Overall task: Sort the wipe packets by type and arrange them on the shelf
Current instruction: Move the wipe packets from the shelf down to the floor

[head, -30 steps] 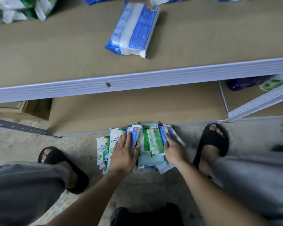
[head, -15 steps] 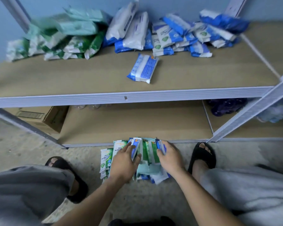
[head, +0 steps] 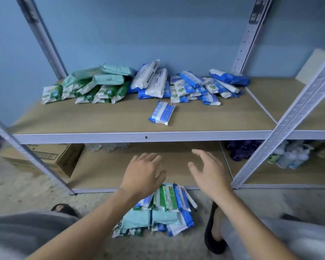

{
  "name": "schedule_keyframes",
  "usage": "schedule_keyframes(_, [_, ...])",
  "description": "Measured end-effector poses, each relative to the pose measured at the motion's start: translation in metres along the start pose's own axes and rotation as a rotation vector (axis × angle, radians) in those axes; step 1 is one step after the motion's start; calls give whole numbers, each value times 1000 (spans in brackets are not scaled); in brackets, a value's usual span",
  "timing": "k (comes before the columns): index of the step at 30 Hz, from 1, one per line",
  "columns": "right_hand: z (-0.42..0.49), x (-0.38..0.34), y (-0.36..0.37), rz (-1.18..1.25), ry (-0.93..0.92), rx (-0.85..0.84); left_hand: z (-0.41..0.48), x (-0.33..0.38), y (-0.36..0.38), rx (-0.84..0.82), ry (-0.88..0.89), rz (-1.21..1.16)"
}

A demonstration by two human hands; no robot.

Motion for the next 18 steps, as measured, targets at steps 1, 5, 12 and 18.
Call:
schedule_keyframes(1, [4,-5,-11,1,-16,19,6,1,-12,45,18,-3])
schedule_keyframes(5, [24,-19,-50,-15,-59,81,30,7,-52,228,103,-3])
schedule_keyframes(12, [56,-12,-88,-44,-56,159,90,-7,-69,243,49,-15])
schedule_keyframes(18, [91,6,-95,-98,-9,163,140,-31,-52,76,-108,-86])
Point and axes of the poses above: each hand's wrist, its own z-axis towards the middle knuckle, its own y-axis out of the palm, x = y × z, the point moved 5 cm from there along z, towards the middle knuckle, and after that the axes turned 7 degrees about -x, right-handed, at the moved point
